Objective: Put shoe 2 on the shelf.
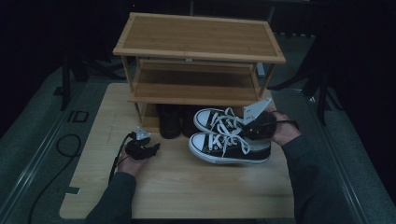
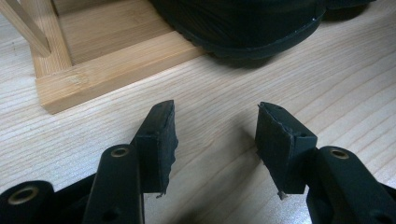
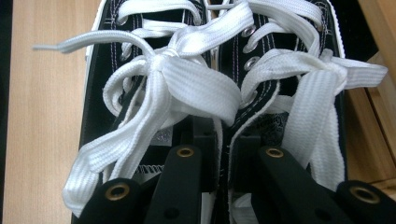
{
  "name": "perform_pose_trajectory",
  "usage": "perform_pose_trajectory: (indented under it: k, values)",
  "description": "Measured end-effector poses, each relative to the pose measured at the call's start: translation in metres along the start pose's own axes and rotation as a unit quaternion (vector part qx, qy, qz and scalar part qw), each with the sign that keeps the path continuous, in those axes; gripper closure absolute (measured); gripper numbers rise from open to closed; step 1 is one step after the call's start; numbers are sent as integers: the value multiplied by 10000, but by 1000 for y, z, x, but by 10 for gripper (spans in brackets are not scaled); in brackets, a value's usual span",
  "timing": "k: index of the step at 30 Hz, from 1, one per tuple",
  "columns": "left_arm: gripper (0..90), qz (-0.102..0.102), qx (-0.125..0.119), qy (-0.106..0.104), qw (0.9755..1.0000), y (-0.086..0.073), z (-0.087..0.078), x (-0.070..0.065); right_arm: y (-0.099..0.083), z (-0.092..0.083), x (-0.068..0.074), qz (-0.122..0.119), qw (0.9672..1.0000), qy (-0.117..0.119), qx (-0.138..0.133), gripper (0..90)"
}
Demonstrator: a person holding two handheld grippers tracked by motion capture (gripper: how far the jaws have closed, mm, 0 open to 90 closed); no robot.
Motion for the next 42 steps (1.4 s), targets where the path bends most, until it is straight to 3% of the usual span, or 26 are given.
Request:
perform_pose_trajectory:
  k: [21, 27, 35, 42]
  values:
    - [480, -13, -20, -20, 10000, 0, 0, 0, 32, -10, 2, -220, 9992, 155, -281, 845]
    - [480, -10, -7, -24, 10000, 0, 0, 0, 45, -20, -2, -215, 9983, 241, -494, 845]
    - [480, -19, -15, -29, 10000, 0, 0, 0, 60, -25, -22, -106, 9986, -36, -518, 845]
    - [480, -29, -17, -43, 10000, 0, 0, 0, 68, -21, -39, 167, 9986, -226, -442, 845]
Point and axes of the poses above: each handheld gripper's, and its own axes: z roughly forward along the jaws, y roughly out of its top, x roughly to its left, the point moved 10 cm from there along z, roughly forward along the jaws, and after that the axes turned 10 degrees about -y, right-handed, at the moved point
